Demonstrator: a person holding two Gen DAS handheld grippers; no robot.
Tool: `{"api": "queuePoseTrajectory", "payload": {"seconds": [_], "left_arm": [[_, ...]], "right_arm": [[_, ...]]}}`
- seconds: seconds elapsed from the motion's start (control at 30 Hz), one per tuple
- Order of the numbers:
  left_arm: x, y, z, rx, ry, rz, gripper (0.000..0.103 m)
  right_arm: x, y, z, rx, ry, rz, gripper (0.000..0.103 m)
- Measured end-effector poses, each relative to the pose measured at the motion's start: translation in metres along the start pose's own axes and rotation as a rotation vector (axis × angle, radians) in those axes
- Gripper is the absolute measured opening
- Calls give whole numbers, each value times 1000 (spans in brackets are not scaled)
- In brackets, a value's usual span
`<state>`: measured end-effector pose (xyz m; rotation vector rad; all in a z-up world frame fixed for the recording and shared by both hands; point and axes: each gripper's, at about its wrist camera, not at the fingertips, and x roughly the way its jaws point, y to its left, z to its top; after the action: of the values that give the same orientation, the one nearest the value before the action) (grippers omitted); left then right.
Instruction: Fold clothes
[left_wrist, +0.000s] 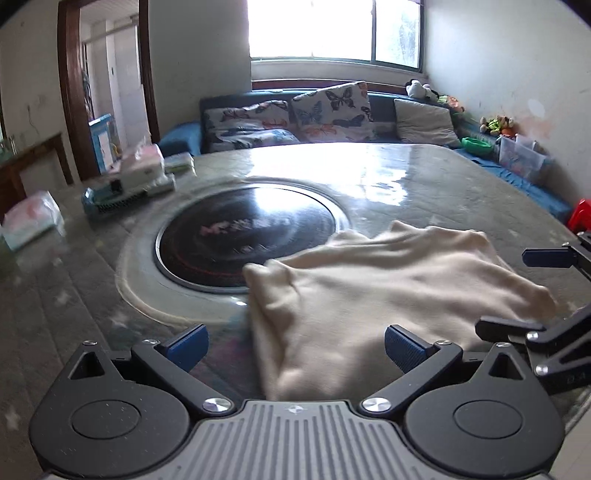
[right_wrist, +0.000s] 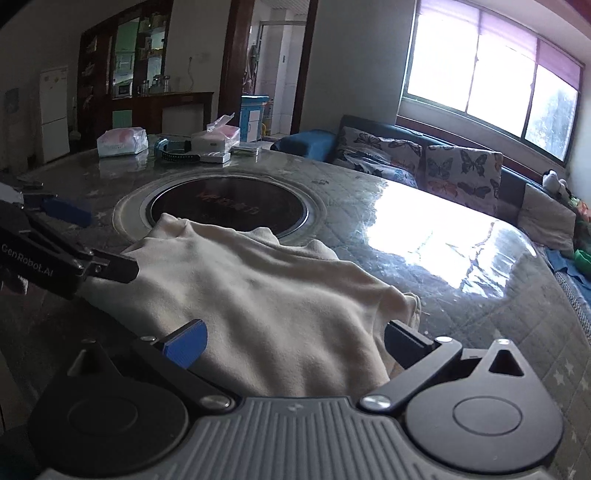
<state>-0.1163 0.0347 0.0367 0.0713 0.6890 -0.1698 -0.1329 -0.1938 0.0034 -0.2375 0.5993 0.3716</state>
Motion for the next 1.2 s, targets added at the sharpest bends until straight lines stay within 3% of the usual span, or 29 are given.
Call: {"api": "queuePoseTrajectory", "payload": {"seconds": [0.3,0.63,0.87,1.03,1.2], "left_arm": [[-12,-17,-5,7,7,-22,103],[-23,-34,-15,30,11,5,103],[-15,-14,-4,-16,18,55,103],[-7,15,6,-81,24,66,103],[2,40,13,-115,34,86,102]], "right_arm": [[-15,-9,-2,96,20,3,103],[-21,-8,-12,178,71,-5,103],[-20,-22,-10,220,67,-4,102],[-14,-34,5,253,47,32,95],[-5,-9,25,140,45,126,88]]}}
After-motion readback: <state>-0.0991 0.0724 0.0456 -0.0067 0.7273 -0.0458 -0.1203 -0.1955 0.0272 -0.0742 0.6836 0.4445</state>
